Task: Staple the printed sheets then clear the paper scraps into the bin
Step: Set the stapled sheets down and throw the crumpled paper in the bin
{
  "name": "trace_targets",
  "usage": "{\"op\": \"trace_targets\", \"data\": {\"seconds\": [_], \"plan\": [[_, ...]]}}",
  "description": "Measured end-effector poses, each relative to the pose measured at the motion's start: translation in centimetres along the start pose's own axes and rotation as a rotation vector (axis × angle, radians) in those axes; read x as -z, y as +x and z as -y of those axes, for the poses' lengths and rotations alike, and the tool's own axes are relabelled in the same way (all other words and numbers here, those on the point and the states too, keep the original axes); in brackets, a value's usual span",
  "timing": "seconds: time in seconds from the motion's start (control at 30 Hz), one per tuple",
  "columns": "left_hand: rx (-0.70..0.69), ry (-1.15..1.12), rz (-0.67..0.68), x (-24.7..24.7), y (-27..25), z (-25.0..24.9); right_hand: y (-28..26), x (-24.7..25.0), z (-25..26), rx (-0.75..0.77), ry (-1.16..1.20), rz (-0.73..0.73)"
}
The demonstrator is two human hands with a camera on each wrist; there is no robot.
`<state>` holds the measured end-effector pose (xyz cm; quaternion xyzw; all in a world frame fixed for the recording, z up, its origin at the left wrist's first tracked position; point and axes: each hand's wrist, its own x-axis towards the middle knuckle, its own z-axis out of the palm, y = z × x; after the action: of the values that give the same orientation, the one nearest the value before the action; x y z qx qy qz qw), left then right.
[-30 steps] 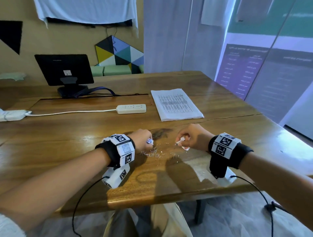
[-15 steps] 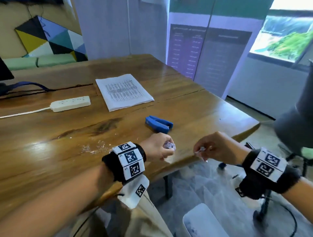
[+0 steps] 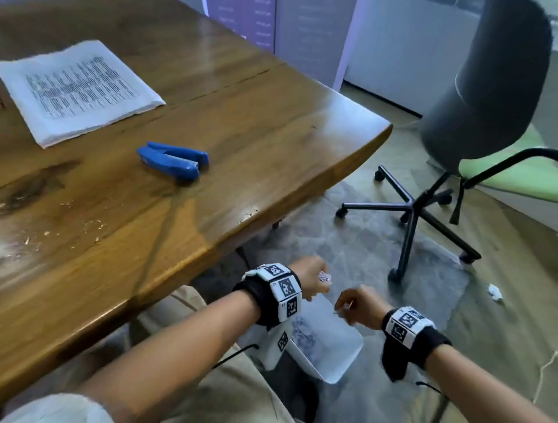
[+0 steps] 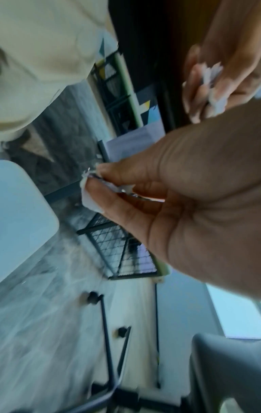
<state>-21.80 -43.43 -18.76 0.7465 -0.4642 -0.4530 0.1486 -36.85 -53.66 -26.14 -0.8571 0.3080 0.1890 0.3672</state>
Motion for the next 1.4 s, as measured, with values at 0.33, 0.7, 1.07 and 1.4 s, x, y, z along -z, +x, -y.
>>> {"op": "trace_targets", "data": {"seconds": [0.33,0.7,1.07,1.4], "plan": [[0.162,-0.088,0.017,-5.3,5.6,2.2,3.5,-6.1,-5.7,-0.242,-0.021,0.033],[0.291,-0.208,0.002,-8.4,8.1,4.8,4.9,-8.1,-8.0,-0.347,0.128,-0.039],[0.352,-0.198,0.01,-6.9,7.7,6.0,5.3,-7.5,-8.0,-0.347,0.182,0.038],[0.258,0.032,-0.045,-4.7,5.2,4.5,4.0,-5.6,-3.6,-0.127,-0.035,0.128]]}}
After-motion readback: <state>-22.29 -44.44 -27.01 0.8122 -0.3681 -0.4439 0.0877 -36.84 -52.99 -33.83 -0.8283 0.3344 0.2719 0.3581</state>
